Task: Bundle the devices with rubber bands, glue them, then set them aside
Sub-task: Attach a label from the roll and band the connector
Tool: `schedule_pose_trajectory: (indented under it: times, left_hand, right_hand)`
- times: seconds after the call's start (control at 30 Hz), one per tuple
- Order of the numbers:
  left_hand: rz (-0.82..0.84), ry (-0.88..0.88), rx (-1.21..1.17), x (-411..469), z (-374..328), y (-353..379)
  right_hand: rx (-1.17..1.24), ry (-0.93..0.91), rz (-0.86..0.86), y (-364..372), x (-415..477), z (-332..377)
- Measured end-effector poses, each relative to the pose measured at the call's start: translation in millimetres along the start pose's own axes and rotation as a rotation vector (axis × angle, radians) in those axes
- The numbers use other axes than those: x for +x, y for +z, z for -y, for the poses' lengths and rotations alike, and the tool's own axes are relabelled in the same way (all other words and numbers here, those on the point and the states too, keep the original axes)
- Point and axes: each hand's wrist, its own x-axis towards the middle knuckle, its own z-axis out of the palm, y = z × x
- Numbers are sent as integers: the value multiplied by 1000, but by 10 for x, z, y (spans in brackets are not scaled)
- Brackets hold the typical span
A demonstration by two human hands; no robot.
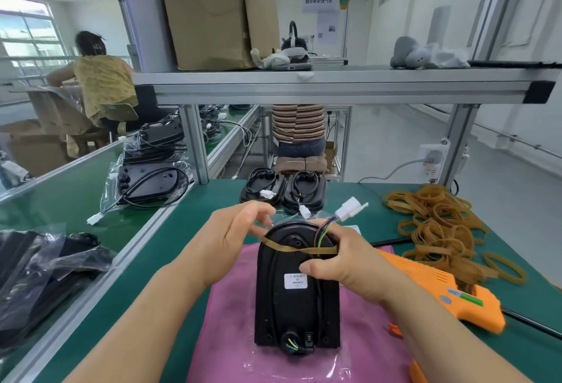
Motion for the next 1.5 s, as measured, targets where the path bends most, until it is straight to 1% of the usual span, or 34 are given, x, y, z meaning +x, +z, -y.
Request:
schedule_pose_trajectory:
  times: [0.3,0.43,0.53,0.6,0.7,0.73,0.77,0.8,0.9,0.93,0.97,1.0,1.03,1.07,1.1,1.17,1.2,1.27,1.37,1.43,1.5]
  left_hand:
    - [-107,26,188,-246,109,-39]
    - [-107,38,231,-312,114,-75]
    - [-117,73,291,-330,128,-49]
    - [-155,117,349,-284,120,1]
    - [-196,149,329,-193,73,79]
    - [-204,121,280,-172,57,109]
    - [-217,55,194,-146,43,143]
    - [-247,-47,47,-119,39,174]
    - [-392,-388,-606,-20,114,198]
    - [-424,-451,-743,-8,154,173]
    - [-439,-490,-827,-10,199,142]
    - [-443,-506,-856,-27,236,120]
    - [-435,-502,-826,-50,274,110]
    - [-420,-477,-709,-81,312,112]
    - [-397,-421,-513,-120,355,116]
    - [-303,-240,-44,-211,421,134]
    - [-235,-139,143,-254,422,165]
    - [-132,50,382,-326,433,242]
    - [-69,293,525,-375,479,316]
    - [-72,367,538,-370,424,362]
    - [-116,441,514,-351,342,405]
  right_hand:
    - [55,31,9,-14,98,-95]
    - [65,52,5,-30,131,-128]
    - [81,57,22,-24,137,-111]
    - [91,60,45,-17,154,-85]
    - [103,76,74,-17,176,-69]
    - [123,77,75,-18,174,-70]
    - [149,72,75,-23,168,-77]
    - [171,67,76,-26,162,-81]
    - [194,56,95,-34,160,-104]
    - [192,59,107,-32,167,-113]
    - [190,63,114,-28,175,-126]
    - [196,68,114,-25,190,-136]
    - [212,72,109,-27,206,-149]
    - [245,74,101,-28,224,-158]
    - [293,82,88,-34,244,-169]
    - [430,113,61,-41,283,-203]
    - [498,130,50,-39,296,-229]
    - [605,188,26,-30,304,-251]
    - [654,298,13,-34,329,-285]
    - [701,368,28,-29,335,-261]
    - [739,420,35,-15,326,-253]
